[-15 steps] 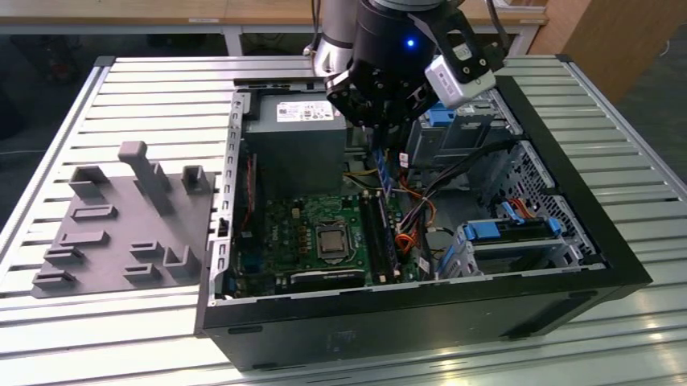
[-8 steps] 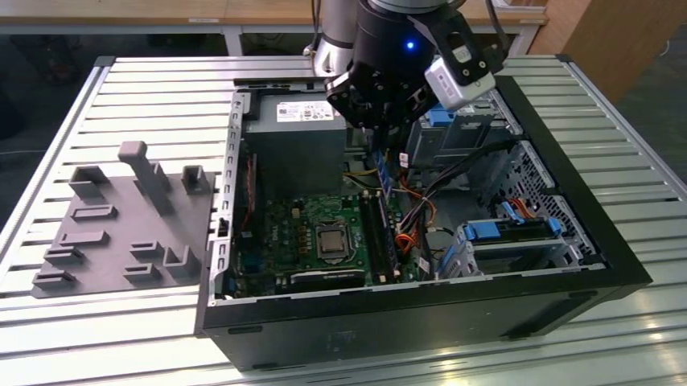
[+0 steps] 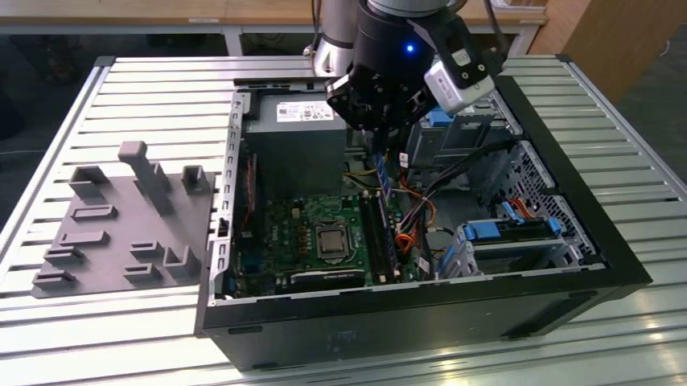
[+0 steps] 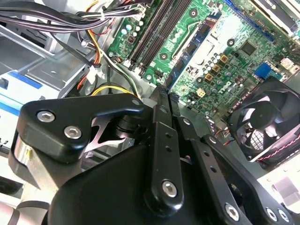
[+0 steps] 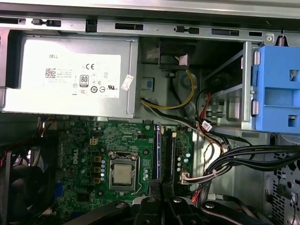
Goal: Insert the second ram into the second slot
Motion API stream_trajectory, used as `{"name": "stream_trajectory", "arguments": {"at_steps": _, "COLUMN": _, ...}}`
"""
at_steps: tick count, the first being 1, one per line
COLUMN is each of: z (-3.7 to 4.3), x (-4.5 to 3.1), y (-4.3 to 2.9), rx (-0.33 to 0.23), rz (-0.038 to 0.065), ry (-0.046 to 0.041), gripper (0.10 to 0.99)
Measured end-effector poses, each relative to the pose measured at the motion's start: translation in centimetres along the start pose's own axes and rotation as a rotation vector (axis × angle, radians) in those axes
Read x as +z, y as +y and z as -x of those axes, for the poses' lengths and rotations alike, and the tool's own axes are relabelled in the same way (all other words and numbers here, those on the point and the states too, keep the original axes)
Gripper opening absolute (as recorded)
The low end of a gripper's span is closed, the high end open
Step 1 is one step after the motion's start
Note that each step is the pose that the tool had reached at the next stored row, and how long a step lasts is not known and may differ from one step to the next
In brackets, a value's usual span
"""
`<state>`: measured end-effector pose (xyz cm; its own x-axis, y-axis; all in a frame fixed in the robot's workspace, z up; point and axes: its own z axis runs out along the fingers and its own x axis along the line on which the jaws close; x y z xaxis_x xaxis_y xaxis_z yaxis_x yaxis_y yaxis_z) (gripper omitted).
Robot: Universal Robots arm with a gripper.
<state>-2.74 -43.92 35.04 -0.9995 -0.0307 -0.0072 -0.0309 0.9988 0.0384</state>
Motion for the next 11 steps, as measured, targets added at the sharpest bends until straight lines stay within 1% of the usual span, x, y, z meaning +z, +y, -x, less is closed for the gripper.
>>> {"name": "stream_trajectory", "arguments": {"at_steps": 11, "z": -0.01, "x": 0.55, "y": -0.02, "rx": 0.000, "rz": -0.001, "ry": 0.0006, "gripper": 0.133}}
